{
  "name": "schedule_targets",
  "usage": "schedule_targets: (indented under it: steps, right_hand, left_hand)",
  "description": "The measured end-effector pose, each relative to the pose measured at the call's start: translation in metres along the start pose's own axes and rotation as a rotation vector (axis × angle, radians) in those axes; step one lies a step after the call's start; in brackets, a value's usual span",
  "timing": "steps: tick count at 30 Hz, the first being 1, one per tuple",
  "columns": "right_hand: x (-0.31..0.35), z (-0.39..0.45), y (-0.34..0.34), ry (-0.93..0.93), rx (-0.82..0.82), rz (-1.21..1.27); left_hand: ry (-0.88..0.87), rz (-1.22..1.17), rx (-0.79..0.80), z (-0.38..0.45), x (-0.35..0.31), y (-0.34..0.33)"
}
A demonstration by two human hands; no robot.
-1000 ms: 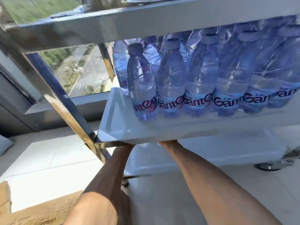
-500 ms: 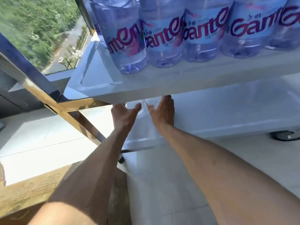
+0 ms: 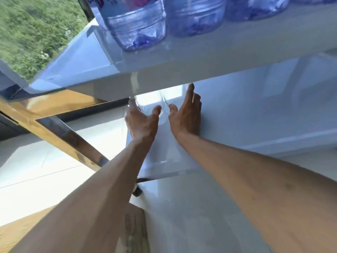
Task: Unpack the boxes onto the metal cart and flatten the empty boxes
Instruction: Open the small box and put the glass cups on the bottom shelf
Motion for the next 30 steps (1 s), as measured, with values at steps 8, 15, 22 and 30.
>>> schedule_targets:
  steps: [8, 15, 22, 30]
  right_hand:
    - [0.003, 0.027, -0.014, -0.046, -0.020, -0.014]
    - [-0.003, 0.042, -0.021, -0.111, -0.061, -0.078]
    - [0.001, 0.043, -0.024, -0.101, -0.079, -0.033]
    - [-0.007, 0.048, -0.036, -0.110, -0.071, -0.146]
  left_hand:
    - [0.067, 0.007, -0.039, 0.027, -0.004, -0.008]
    - [0.070, 0.012, -0.054, 0.044, -0.003, -0.019]
    - [0.077, 0.057, -0.080, 0.055, -0.006, -0.023]
    - [0.055, 0.071, -0.115, 0.053, -0.011, -0.027]
Point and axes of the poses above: each hand's wrist, its own z-axis towards the middle knuckle, its own y-axis out of the back of the hand, x = y × z, the point moved 9 cm from there along z, towards the middle knuckle, and after that the axes turned 13 degrees about z, right-handed, at the moved point
